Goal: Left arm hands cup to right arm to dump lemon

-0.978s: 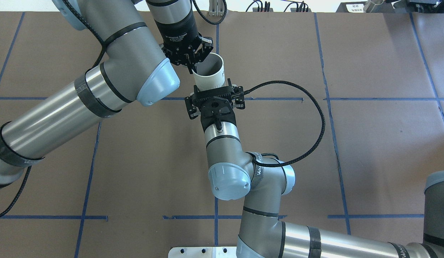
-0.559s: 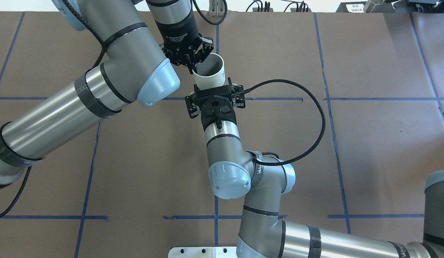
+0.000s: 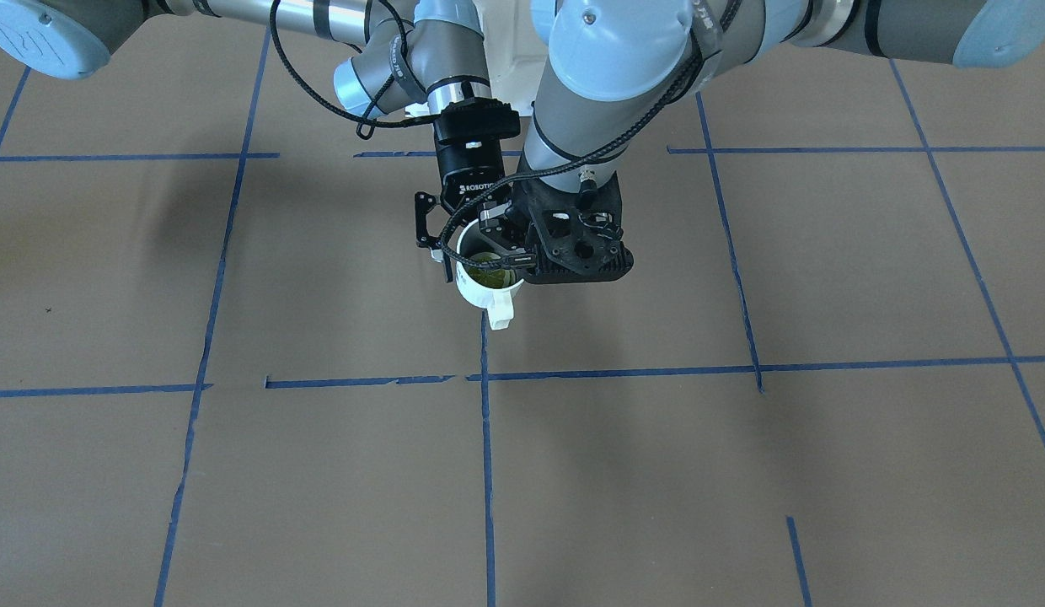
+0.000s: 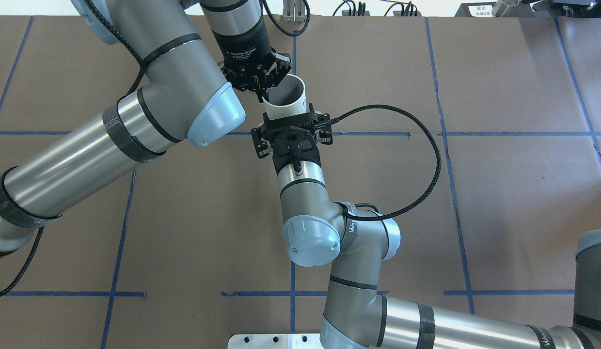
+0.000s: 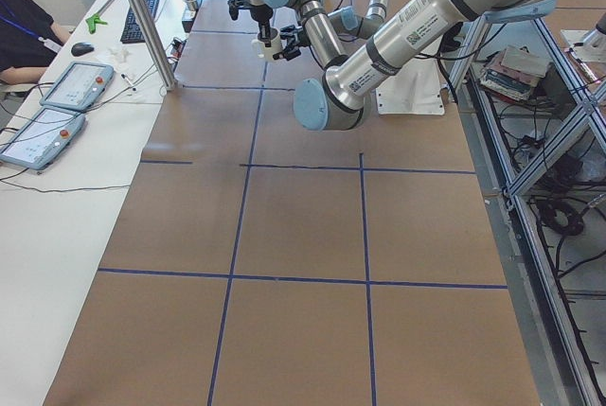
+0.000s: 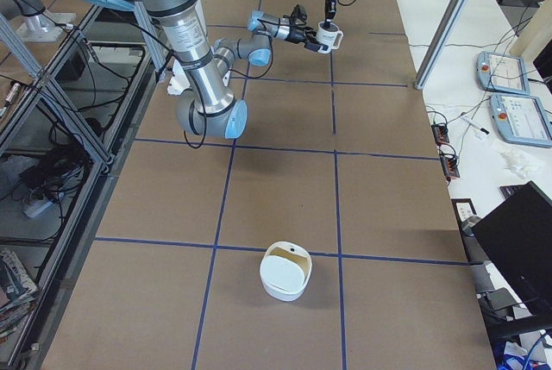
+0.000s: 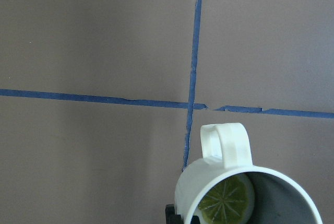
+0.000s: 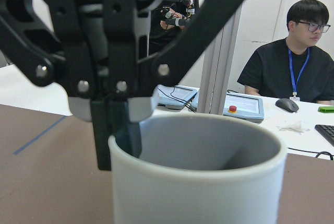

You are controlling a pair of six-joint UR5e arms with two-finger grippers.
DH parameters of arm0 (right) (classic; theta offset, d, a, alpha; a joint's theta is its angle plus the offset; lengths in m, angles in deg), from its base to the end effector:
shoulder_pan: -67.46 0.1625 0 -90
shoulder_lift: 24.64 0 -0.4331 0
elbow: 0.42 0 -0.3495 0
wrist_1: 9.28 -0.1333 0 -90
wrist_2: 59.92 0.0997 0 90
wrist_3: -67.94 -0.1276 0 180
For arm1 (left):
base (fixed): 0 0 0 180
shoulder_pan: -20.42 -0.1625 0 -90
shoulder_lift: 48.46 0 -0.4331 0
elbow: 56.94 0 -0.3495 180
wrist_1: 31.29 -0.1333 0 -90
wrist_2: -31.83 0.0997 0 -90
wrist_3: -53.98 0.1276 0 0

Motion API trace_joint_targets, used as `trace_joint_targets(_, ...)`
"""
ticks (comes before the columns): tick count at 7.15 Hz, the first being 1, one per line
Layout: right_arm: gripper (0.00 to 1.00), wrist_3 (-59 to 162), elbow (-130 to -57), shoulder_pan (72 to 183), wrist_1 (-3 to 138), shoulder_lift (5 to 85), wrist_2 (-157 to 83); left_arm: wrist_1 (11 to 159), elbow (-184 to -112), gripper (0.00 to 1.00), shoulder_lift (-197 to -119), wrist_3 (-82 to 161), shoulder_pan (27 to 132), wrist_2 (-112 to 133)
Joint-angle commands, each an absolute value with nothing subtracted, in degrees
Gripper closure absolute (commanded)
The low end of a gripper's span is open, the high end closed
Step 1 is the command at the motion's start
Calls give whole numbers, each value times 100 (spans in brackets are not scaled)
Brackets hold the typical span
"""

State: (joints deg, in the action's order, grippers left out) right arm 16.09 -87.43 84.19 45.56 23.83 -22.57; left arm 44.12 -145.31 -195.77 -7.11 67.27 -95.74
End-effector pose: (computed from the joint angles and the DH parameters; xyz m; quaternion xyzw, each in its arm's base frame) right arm -0.5672 -0.4156 0.1950 0.5626 -0.3135 0.1280 0.7542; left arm 0.4404 -0.5510 0.1185 -0.0340 0.4474 -0.0266 0.8933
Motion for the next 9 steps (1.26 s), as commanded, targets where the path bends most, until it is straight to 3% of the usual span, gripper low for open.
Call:
trace_joint_targets(1, 1, 1609, -8752, 8425, 4556, 2378, -2256, 4412, -14553, 100, -19577, -711, 6727, -9579)
trace_joint_targets(2, 2, 1609, -8743, 8425, 4556, 2387, -2256, 4412, -14562, 100, -19568, -711, 6718, -9579)
trace_joint_targets(3, 9, 1600, -8752, 8425, 4556, 2378, -2248, 4412, -14562, 100, -19568, -711, 6718, -9579)
trace_joint_targets(5, 40, 1574, -8760, 8425, 4512, 2370, -2038, 4412, -14570, 100, -19542, -702, 6727, -9579)
trace_joint_targets(6, 41, 1573, -8760, 8425, 4503, 2370, -1976, 4421, -14562, 80, -19524, -667, 6727, -9597)
trace_joint_targets(7, 42, 1573, -8760, 8425, 4503, 2378, -1975, 4421, -14562, 9, -19524, -658, 6727, -9640)
trace_joint_targets(8, 42, 1573, -8760, 8425, 4503, 2378, -1975, 4421, -14553, 0, -19524, -658, 6727, -9641)
trace_joint_targets(9, 42, 1573, -8760, 8425, 4503, 2378, -1975, 4421, -14553, 0, -19515, -658, 6735, -9641)
